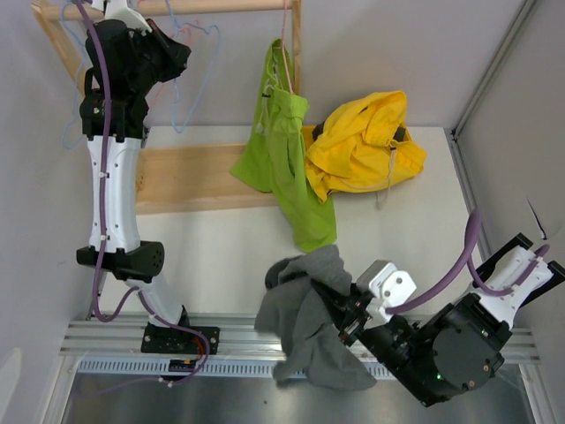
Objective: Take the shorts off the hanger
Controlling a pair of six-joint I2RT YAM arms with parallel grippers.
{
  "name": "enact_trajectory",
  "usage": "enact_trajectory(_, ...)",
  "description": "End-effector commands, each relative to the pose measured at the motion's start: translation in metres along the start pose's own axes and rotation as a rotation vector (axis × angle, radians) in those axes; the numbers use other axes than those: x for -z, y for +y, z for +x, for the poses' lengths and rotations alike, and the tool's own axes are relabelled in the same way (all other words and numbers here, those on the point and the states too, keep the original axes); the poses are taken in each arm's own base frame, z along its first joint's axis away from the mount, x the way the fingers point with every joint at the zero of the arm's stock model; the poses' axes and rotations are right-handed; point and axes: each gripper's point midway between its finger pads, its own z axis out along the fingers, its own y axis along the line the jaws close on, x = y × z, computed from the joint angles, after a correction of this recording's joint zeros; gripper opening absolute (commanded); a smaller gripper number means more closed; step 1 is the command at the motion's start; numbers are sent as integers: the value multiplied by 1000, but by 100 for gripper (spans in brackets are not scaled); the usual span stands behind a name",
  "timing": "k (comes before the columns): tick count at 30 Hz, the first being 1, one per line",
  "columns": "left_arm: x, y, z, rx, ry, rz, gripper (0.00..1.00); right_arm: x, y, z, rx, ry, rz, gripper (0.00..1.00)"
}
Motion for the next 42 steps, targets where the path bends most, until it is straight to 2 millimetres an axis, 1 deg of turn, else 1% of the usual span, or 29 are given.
enact_trajectory(1, 11, -22, -36, -15, -118, 81, 0, 1, -50, -6, -97, 14, 210, 0)
enact_trajectory(4, 9, -21, -38, -18, -130, 78, 0, -1, -53, -8, -91, 12, 210, 0)
enact_trajectory(9, -20, -7, -15, -3, -71, 52, 0, 0, -67, -13, -66, 23, 255, 0)
enact_trajectory(12, -38, 4, -4, -7, -55, 27, 0, 3, -81, -17, -66, 31, 284, 0)
enact_trajectory(14, -43, 6, -2, -13, -55, 27, 0, 6, -92, -20, -56, 39, 301, 0)
enact_trajectory(17, -48, 12, 1, -24, -52, 8, 11, 9, -112, -25, -58, 46, 340, 0)
enact_trajectory(19, -48, 16, 4, -26, -39, -3, 29, 9, -126, -29, -80, 45, 360, 0)
enact_trajectory(20, -45, 15, 5, -26, -33, -3, 42, 10, -137, -32, -97, 42, 363, 0)
enact_trajectory(21, -44, 17, 8, -26, -22, -8, 52, 9, -143, -35, -104, 38, 363, 0)
enact_trajectory(22, -34, 12, 3, -28, -32, 4, 66, 7, -154, -39, -120, 30, 377, 0)
enact_trajectory(23, -31, 13, 6, -28, -22, 4, 76, 7, -163, -46, -123, 26, 382, 0)
enact_trajectory(24, -25, 11, 4, -29, -26, 4, 90, 8, -177, -51, -139, 17, 387, 0)
enact_trajectory(26, -8, 9, 9, -27, -11, 9, 99, 6, -199, -69, -183, -30, 412, 0)
enact_trajectory(27, -1, 7, 10, -27, -6, 15, 99, 9, -211, -77, -147, -44, 415, 0)
enact_trajectory(28, 10, 8, 19, -25, 16, 14, 99, 9, -221, -92, -182, -97, 426, 0)
enact_trajectory(29, 19, 5, 18, -25, 14, 23, 99, 12, -231, -106, -206, -134, 429, 0)
enact_trajectory(30, 28, 1, 15, -28, -1, 37, 99, 15, -239, -116, -149, -150, 438, 0)
enact_trajectory(31, 27, 12, 40, -20, 55, 14, 99, 17, -246, -127, -155, -180, 440, 0)
enact_trajectory(32, 49, 2, 28, -25, 17, 43, 99, 24, -257, -152, -202, -255, 423, 0)
enact_trajectory(33, 52, 4, 36, -24, 26, 45, 99, 24, -257, -162, -146, -271, 422, 0)
enact_trajectory(34, 61, 2, 35, -24, 17, 50, 99, 28, -264, -176, -176, -312, 425, 0)
enact_trajectory(35, 73, 5, 44, -22, 23, 46, 100, 29, -265, -190, -165, -359, 415, 0)
enact_trajectory(36, 79, 4, 43, -24, 11, 52, 99, 36, -275, -204, -179, -399, 420, 0)
enact_trajectory(37, 88, 0, 38, -28, -8, 62, 99, 33, -270, -214, -117, -409, 420, 0)
enact_trajectory(38, 87, 8, 58, -21, 36, 53, 99, 34, -269, -222, -96, -427, 403, 0)
enact_trajectory(39, 99, 2, 54, -25, 18, 72, 99, 38, -273, -237, -116, -468, 356, 0)
enact_trajectory(40, 102, 1, 57, -27, 21, 82, 99, 33, -262, -242, -44, -461, 326, 0)
enact_trajectory(41, 103, 2, 68, -26, 50, 96, 99, 32, -259, -246, -25, -462, 295, 0)
enact_trajectory(42, 110, -1, 67, -34, 47, 109, 99, 30, -253, -251, -38, -462, 210, 0)
